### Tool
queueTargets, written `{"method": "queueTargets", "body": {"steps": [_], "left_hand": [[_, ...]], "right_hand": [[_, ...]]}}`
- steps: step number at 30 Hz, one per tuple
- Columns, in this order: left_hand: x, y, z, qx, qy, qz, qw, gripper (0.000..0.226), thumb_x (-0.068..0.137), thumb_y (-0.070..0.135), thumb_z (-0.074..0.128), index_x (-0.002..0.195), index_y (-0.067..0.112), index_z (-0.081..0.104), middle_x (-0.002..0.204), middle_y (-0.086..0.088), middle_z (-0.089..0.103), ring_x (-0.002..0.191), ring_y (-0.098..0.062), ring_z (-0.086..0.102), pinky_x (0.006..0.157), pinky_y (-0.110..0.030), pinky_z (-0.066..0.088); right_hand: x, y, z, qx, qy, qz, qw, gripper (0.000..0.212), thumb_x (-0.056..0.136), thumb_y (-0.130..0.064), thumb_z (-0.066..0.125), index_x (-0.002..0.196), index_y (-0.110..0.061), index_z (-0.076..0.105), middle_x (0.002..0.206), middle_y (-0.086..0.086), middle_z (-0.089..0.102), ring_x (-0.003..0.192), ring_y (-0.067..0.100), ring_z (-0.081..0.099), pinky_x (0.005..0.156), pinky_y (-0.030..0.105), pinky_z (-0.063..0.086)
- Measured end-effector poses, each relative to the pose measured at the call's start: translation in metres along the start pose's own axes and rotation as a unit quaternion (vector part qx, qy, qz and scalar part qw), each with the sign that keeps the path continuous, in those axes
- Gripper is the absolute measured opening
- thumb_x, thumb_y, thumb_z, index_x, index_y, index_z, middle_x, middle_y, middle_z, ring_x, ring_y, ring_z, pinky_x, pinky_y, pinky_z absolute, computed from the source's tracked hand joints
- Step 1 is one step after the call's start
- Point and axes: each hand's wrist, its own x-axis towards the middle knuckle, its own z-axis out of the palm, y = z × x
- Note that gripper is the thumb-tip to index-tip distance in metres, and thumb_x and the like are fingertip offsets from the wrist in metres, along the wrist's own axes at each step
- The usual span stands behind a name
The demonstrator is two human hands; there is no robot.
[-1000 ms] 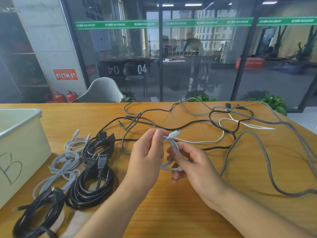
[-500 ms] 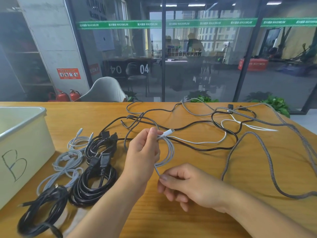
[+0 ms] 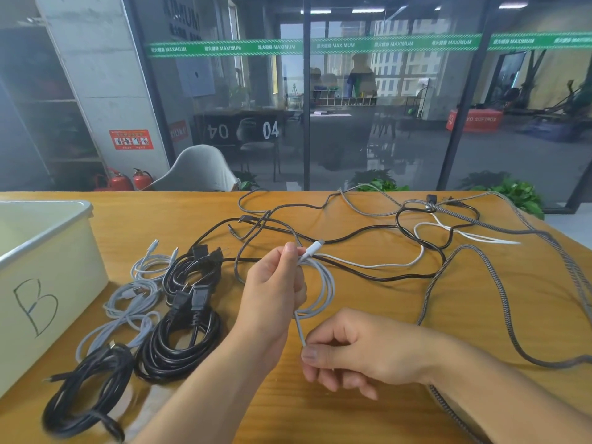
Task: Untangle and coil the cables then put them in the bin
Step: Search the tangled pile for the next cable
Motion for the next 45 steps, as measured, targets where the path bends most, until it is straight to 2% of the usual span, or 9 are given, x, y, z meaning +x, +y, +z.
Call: {"method": "queueTargets", "body": {"steps": [5,9,15,20,27,31,35,40,45], "left_hand": [[0.003,0.005,-0.004,-0.029,-0.001,-0.002,1.000,0.027,0.110,0.030,0.044,0.102,0.011,0.063,0.058,0.007,0.023,0.051,-0.011,0.017,0.055,-0.031,0.011],[0.006,0.010,-0.007,-0.087,-0.019,-0.005,0.996,0.029,0.108,0.032,0.046,0.100,0.013,0.066,0.058,0.008,0.021,0.051,-0.011,0.016,0.056,-0.029,0.013],[0.001,0.012,0.000,-0.083,-0.047,0.009,0.995,0.031,0.107,0.033,0.046,0.097,0.013,0.068,0.058,0.007,0.021,0.054,-0.013,0.014,0.054,-0.025,0.029],[-0.001,0.010,0.001,-0.022,-0.038,0.020,0.999,0.034,0.107,0.037,0.046,0.093,0.019,0.071,0.061,0.004,0.024,0.056,-0.013,0.020,0.050,-0.019,0.034],[0.000,0.007,-0.002,0.138,0.036,0.115,0.983,0.035,0.110,0.034,0.045,0.086,0.024,0.068,0.066,0.012,0.056,0.067,-0.009,0.050,0.068,-0.032,0.041],[-0.001,0.002,0.003,0.179,0.046,0.142,0.972,0.033,0.110,0.031,0.044,0.088,0.018,0.065,0.066,0.008,0.052,0.065,-0.009,0.046,0.065,-0.032,0.039],[0.000,-0.003,0.004,0.188,0.038,0.139,0.971,0.033,0.110,0.030,0.045,0.088,0.018,0.066,0.070,0.001,0.053,0.069,-0.012,0.047,0.067,-0.036,0.041],[0.004,-0.005,0.002,0.170,0.035,0.127,0.977,0.035,0.111,0.033,0.044,0.085,0.028,0.067,0.080,-0.011,0.066,0.082,-0.037,0.061,0.074,-0.054,0.052],[0.003,-0.005,0.001,0.177,0.031,0.126,0.976,0.034,0.110,0.033,0.044,0.088,0.025,0.068,0.084,-0.017,0.065,0.086,-0.038,0.060,0.077,-0.057,0.051]], "right_hand": [[0.002,0.006,-0.001,0.039,0.014,0.009,0.999,0.027,0.107,-0.033,0.056,0.093,-0.014,0.069,0.069,-0.005,0.053,0.051,0.008,0.040,0.046,0.021,0.048],[0.009,0.022,-0.004,0.134,0.142,0.009,0.981,0.022,0.100,-0.028,0.069,0.102,-0.006,0.072,0.069,-0.002,0.045,0.054,0.010,0.040,0.055,0.029,0.056],[0.018,0.027,-0.008,0.330,0.243,-0.005,0.912,0.043,0.085,-0.005,0.080,0.123,-0.001,0.062,0.091,0.007,0.074,0.079,0.016,0.072,0.063,0.027,0.058],[0.020,0.027,-0.008,0.406,0.224,-0.024,0.886,0.035,0.094,-0.002,0.068,0.128,0.001,0.066,0.107,0.011,0.075,0.089,0.014,0.074,0.070,0.025,0.059],[0.015,0.020,-0.006,0.380,0.155,-0.098,0.907,0.037,0.088,0.001,0.066,0.125,0.001,0.070,0.117,0.015,0.070,0.105,0.020,0.066,0.091,0.032,0.057],[0.015,0.018,0.000,0.349,0.190,-0.094,0.913,0.035,0.082,-0.010,0.084,0.116,-0.007,0.075,0.107,0.007,0.071,0.098,0.016,0.067,0.081,0.026,0.055],[0.015,0.018,0.002,0.321,0.218,-0.100,0.916,0.026,0.086,-0.003,0.075,0.111,-0.008,0.073,0.093,0.001,0.070,0.091,0.013,0.066,0.083,0.025,0.053],[0.013,0.014,-0.001,0.336,0.216,-0.117,0.909,0.043,0.084,0.001,0.072,0.126,-0.007,0.072,0.103,0.008,0.075,0.103,0.021,0.070,0.106,0.040,0.054],[0.010,0.011,-0.002,0.311,0.246,-0.106,0.912,0.037,0.089,0.004,0.070,0.123,-0.011,0.072,0.108,0.012,0.078,0.103,0.024,0.075,0.094,0.035,0.060]]}}
